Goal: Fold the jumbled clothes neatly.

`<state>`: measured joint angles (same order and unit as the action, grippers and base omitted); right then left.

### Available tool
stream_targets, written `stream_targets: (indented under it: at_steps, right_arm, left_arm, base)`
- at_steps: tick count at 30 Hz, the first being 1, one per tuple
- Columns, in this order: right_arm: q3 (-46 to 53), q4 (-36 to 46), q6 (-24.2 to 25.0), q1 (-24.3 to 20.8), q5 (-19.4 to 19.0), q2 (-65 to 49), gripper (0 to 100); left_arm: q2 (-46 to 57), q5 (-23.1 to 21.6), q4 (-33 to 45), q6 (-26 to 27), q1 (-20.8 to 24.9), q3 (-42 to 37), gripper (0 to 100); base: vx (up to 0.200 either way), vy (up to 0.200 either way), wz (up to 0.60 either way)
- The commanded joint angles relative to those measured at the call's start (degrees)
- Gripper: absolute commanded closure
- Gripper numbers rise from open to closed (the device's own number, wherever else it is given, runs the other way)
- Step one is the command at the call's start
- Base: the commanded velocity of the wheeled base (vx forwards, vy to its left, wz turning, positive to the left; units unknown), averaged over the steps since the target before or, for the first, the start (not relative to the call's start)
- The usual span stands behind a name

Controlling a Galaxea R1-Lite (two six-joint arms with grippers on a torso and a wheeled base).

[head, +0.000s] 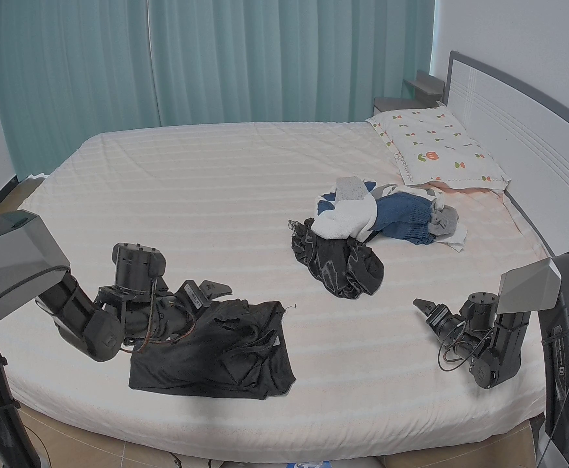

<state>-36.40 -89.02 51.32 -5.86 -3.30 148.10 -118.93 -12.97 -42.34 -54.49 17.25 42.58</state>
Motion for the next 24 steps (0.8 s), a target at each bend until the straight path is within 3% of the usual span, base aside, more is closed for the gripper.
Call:
stream_targets:
  at_steps: [1, 8, 18, 24]
  right_arm:
    - [0.0, -0.7, 0.0, 0.0, 0.0, 0.1, 0]
    - [0.0, -0.7, -0.8, 0.0, 0.1, 0.5, 0]
    - [-0.1, -0.7, -0.8, 0.0, 0.1, 0.5, 0]
    - [-0.2, -0.7, -0.8, 0.0, 0.1, 0.4, 0]
  left_arm:
    - [0.2, -0.1, -3.7, 0.1, -2.5, -6.4, 0]
    - [-0.9, 0.0, -9.0, -0.5, -5.4, -9.8, 0]
    - [-2.7, 0.1, -9.3, -2.9, -9.3, -8.0, 0]
    - [-2.4, 0.0, -9.3, -2.9, -11.4, -8.1, 0]
  base:
    - [-0.2, 0.0, 0.0]
    - [-0.057, 0.0, 0.0]
    - [0.0, 0.0, 0.0]
    - [0.0, 0.2, 0.0]
